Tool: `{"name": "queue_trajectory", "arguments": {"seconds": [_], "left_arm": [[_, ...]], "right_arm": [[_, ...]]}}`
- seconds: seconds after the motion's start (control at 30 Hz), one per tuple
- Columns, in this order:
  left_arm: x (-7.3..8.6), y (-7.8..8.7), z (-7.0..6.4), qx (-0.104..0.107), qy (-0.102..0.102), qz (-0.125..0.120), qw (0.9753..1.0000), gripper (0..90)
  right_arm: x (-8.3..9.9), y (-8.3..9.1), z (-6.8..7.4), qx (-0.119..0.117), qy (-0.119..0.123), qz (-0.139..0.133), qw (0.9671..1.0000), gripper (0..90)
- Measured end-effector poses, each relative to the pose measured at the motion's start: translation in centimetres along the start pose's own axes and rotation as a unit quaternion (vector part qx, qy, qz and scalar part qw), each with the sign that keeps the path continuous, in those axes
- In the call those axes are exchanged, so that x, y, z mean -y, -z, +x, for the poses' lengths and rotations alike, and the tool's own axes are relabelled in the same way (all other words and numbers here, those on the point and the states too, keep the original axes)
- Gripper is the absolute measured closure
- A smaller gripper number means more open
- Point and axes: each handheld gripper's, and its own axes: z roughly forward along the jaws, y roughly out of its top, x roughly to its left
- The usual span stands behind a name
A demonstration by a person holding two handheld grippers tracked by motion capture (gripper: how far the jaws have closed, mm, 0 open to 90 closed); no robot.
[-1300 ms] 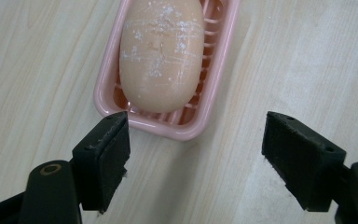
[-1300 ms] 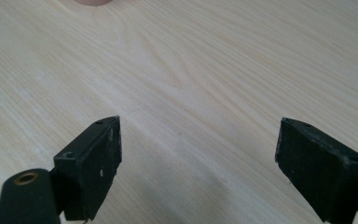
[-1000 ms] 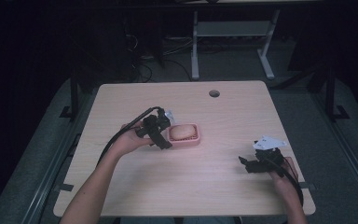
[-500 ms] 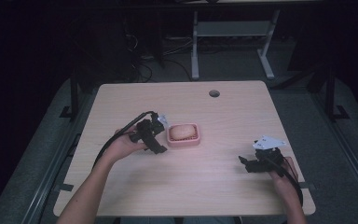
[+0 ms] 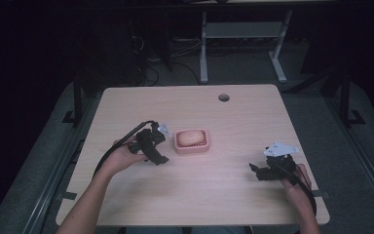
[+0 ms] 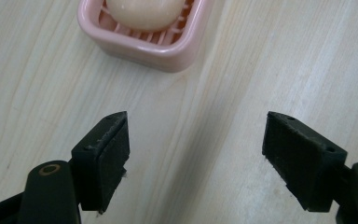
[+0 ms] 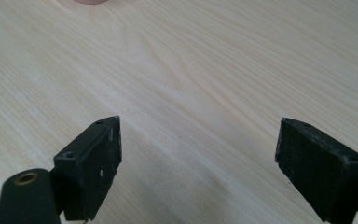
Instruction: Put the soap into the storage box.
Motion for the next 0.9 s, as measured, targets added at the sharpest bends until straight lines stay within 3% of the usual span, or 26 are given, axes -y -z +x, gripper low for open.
{"name": "queue_trajectory", "arguments": {"seconds": [0.9], "left_arm": [[3.2, 0.5, -1.1, -0.008, 0.009, -0.011, 0.9999, 23.1]], "right_arm": [[0.2, 0.3, -0.3, 0.006, -0.005, -0.005, 1.0, 13.9]]}}
